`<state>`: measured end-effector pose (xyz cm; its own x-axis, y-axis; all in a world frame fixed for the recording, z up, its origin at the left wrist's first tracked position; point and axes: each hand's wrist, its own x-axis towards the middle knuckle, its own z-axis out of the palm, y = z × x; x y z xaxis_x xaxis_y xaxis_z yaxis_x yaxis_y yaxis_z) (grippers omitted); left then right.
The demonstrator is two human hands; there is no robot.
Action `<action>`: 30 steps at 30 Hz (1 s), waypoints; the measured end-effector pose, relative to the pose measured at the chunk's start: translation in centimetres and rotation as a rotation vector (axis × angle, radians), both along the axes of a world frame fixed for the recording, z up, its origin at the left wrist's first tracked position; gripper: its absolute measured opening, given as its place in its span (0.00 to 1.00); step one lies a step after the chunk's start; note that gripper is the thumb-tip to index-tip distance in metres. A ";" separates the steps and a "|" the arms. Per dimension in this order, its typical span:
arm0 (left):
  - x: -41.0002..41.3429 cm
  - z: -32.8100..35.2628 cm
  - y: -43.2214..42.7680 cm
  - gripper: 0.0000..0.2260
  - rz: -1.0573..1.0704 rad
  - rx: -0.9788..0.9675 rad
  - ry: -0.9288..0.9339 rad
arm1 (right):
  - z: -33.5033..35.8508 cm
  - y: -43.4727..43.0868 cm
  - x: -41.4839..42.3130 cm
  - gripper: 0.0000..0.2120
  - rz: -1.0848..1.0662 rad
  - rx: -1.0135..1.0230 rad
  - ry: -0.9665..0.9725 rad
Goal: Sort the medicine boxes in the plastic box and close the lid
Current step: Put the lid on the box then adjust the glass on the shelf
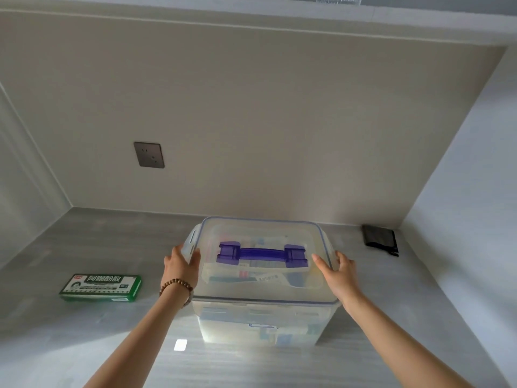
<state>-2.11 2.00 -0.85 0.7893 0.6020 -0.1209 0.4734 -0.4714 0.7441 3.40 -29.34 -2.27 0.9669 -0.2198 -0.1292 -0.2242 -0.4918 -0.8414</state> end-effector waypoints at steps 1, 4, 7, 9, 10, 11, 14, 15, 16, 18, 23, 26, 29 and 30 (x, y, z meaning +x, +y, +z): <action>0.0 0.0 0.0 0.23 -0.003 -0.003 0.018 | 0.0 0.0 0.0 0.39 0.004 -0.005 0.002; -0.1 -0.6 -0.1 0.22 -0.023 -0.026 0.047 | 0.0 -0.2 0.1 0.39 0.023 -0.010 0.010; 0.3 -0.7 0.0 0.20 -0.056 -0.130 0.030 | 0.2 -0.4 0.4 0.37 0.042 0.049 0.036; 0.9 -0.5 0.2 0.21 -0.107 -0.133 0.056 | 0.3 -0.2 0.5 0.34 0.061 0.105 0.038; 1.2 -0.4 0.3 0.21 -0.148 -0.110 0.078 | 0.4 -0.1 0.5 0.32 0.067 0.119 0.032; 1.5 -0.3 0.5 0.21 -0.188 -0.092 0.097 | 0.5 -0.1 0.5 0.30 0.072 0.122 0.025; 1.6 -0.4 0.7 0.21 -0.264 -0.150 0.132 | 1.1 -0.1 0.5 0.25 0.100 0.128 0.057; 1.4 -0.5 0.6 0.21 -0.278 -0.174 0.137 | 1.3 -0.1 0.6 0.23 0.121 0.130 0.079; 1.3 -0.8 0.6 0.21 -0.279 -0.189 0.133 | 1.4 0.0 0.6 0.22 0.136 0.128 0.097; 1.1 -1.1 0.4 0.22 -0.270 -0.192 0.114 | 1.4 0.1 0.6 0.23 0.128 0.126 0.092; 1.7 -0.7 0.3 0.23 -0.234 -0.237 0.084 | 1.6 0.3 0.2 0.26 0.111 0.090 0.073; 1.6 -0.9 0.2 0.24 -0.226 -0.258 0.061 | 1.6 0.4 -0.2 0.21 0.113 0.158 0.057; 1.3 -1.3 0.5 0.25 -0.200 -0.501 0.009 | 1.8 0.2 -0.6 0.19 0.108 0.250 0.068; 1.3 -1.4 0.6 0.25 -0.183 -0.593 -0.006 | 1.7 0.1 -0.6 0.19 0.102 0.268 0.074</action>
<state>-0.84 2.62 -2.29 0.8752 0.2885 -0.3884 0.4188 -0.0496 0.9067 2.84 -29.22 -0.54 0.9680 -0.0704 -0.2409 -0.2510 -0.2773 -0.9274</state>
